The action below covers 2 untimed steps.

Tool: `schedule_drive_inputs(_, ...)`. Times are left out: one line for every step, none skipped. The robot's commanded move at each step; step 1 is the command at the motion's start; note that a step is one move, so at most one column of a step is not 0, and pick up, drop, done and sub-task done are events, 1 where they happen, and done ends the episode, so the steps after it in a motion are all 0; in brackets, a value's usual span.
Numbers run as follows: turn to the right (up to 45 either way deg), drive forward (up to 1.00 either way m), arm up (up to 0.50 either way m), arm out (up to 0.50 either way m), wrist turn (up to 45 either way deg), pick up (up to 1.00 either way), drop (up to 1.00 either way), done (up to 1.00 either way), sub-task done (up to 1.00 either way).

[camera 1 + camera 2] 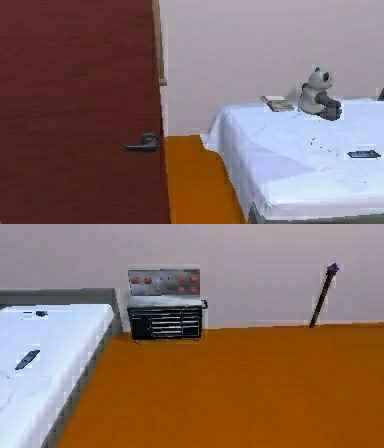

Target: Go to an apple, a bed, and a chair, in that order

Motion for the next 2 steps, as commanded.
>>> schedule_drive_inputs(-45.0,0.00,0.00,0.00,0.0,0.00,0.00,0.00,0.00)
schedule_drive_inputs(-45.0,0.00,0.00,0.00,0.0,0.00,0.00,0.00,0.00)
